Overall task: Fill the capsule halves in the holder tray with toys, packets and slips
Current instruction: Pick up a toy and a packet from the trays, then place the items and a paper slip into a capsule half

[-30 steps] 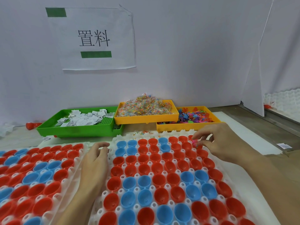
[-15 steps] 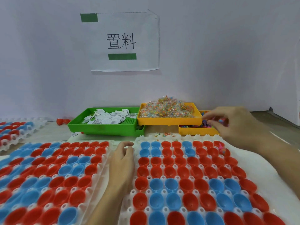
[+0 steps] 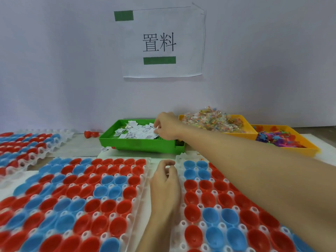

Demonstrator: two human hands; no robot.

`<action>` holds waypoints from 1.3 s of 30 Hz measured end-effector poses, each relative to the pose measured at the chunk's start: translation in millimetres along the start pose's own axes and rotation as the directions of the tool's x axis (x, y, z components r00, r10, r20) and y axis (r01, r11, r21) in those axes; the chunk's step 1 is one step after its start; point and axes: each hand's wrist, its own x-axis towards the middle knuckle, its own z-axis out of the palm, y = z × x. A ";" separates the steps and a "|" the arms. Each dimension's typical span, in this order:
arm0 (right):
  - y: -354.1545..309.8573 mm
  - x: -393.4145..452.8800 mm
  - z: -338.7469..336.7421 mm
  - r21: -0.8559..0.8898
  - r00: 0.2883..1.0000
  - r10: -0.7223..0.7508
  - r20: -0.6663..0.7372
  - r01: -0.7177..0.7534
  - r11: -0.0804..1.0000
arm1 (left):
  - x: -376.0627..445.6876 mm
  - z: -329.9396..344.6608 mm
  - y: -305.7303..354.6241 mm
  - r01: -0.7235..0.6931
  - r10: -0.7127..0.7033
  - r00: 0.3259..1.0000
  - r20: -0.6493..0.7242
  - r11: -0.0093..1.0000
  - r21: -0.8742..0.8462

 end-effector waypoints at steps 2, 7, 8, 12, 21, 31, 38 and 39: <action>-3.5 12.8 9.1 -0.005 0.999 0.048 0.004 -0.048 0.999 | 0.4 0.7 -0.1 -0.001 0.001 1.000 -0.007 1.000 0.000; -6.2 25.3 19.0 -0.040 0.993 0.110 0.033 -0.109 0.993 | 2.0 1.0 -0.9 -0.023 0.023 1.000 -0.019 1.000 0.002; -5.7 26.0 18.3 -0.035 0.992 0.120 0.030 -0.119 0.992 | 2.3 0.8 -0.9 -0.026 0.026 1.000 -0.018 1.000 0.002; -2.3 27.1 12.4 -0.017 0.991 0.130 0.034 -0.129 0.992 | 0.5 -0.1 -0.1 -0.016 0.016 1.000 0.000 1.000 0.003; 9.2 11.7 -0.7 0.168 0.985 0.106 -0.133 -0.083 0.982 | 0.1 0.3 0.5 -0.011 0.011 1.000 0.009 1.000 0.017; 18.1 2.8 -3.5 0.227 0.975 0.069 -0.209 -0.020 0.974 | -1.4 0.3 1.9 0.016 -0.017 1.000 0.011 0.999 0.043; 13.9 -24.1 -29.5 0.377 0.961 0.056 -0.271 0.052 0.925 | -1.1 -3.1 1.3 0.030 -0.031 0.999 0.029 0.999 0.040; 16.1 -35.2 -39.3 0.395 0.959 0.048 -0.280 0.069 0.916 | -0.9 -3.6 0.9 0.032 -0.033 0.999 0.029 0.999 0.038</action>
